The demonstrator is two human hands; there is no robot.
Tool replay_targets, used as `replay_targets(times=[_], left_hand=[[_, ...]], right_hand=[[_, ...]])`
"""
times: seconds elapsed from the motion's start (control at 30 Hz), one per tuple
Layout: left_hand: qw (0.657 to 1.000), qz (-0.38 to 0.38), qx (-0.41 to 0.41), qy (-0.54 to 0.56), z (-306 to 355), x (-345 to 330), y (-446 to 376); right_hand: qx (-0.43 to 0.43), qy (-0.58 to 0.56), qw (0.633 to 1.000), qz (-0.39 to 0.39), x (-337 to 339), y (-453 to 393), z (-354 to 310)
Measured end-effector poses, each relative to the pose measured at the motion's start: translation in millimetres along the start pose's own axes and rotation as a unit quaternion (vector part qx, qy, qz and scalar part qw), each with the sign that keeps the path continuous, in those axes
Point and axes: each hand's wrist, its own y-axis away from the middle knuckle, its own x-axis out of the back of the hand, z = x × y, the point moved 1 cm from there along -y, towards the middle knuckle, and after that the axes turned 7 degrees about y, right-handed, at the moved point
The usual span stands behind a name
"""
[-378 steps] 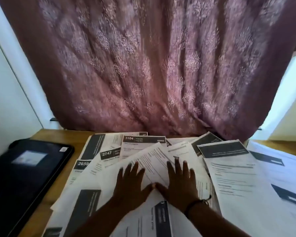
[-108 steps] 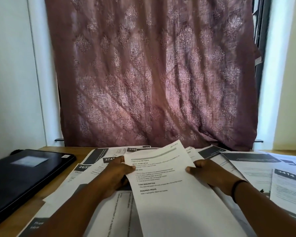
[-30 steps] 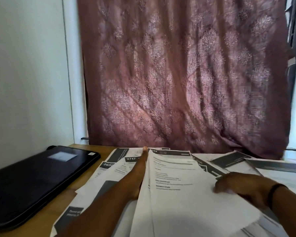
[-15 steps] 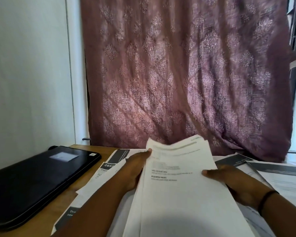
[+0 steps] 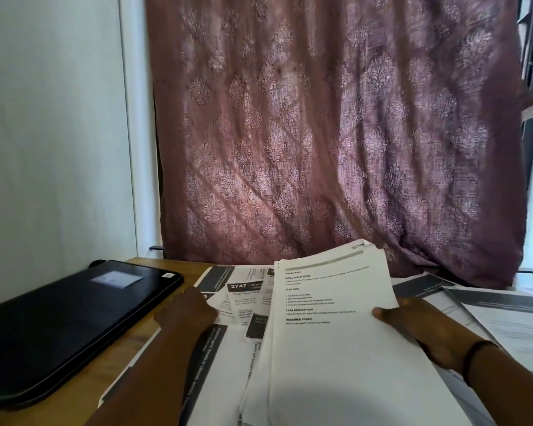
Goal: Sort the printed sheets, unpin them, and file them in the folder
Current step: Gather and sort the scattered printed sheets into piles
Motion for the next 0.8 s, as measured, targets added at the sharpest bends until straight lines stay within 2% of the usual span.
replay_targets(times=[0.07, 0.13, 0.2, 0.23, 0.33, 0.43, 0.5, 0.57, 0.63, 0.67, 0.73, 0.8], left_hand=[[1.000, -0.002, -0.001, -0.004, 4.1, 3.7, -2.6], [0.999, 0.005, -0.037, -0.005, 10.0, 11.2, -1.0], [0.993, 0.072, -0.085, 0.039, 14.7, 23.2, 3.7], [0.984, 0.131, -0.100, 0.073, 17.7, 32.0, 8.4], [0.921, 0.316, -0.150, 0.171, 34.7, 61.5, 29.6], [0.854, 0.393, -0.180, 0.290, 50.4, 85.1, 47.2], [0.806, 0.413, -0.185, 0.382, 56.5, 97.1, 54.7], [0.760, 0.391, -0.140, 0.499, 60.6, 103.8, 57.2], [0.731, 0.316, -0.069, 0.601, 61.0, 102.8, 50.6], [0.735, 0.252, -0.036, 0.629, 60.9, 99.3, 45.7], [0.781, 0.096, 0.006, 0.617, 64.3, 87.2, 40.5], [0.828, -0.038, 0.001, 0.559, 71.6, 70.2, 45.1]], right_hand=[[0.001, 0.005, 1.000, 0.005, 0.1, -1.1, 0.7], [0.006, 0.018, 1.000, 0.017, -0.7, -2.1, 1.0], [0.010, 0.032, 0.999, 0.024, -1.7, -3.0, 1.0], [0.011, 0.035, 0.999, 0.025, -1.8, -3.6, 1.2], [0.011, 0.036, 0.999, 0.027, -1.3, -3.3, 1.3], [0.013, 0.044, 0.998, 0.033, -2.4, -3.3, 0.4], [0.013, 0.053, 0.998, 0.040, -3.6, -4.3, -0.6], [0.011, 0.055, 0.997, 0.049, -4.1, -4.8, -1.8], [0.007, 0.061, 0.997, 0.056, -4.1, -4.4, -2.8], [0.005, 0.062, 0.996, 0.060, -3.9, -4.5, -3.1], [0.002, 0.062, 0.996, 0.062, -3.7, -4.3, -3.4], [-0.005, 0.065, 0.996, 0.062, -3.4, -3.8, -4.4]])
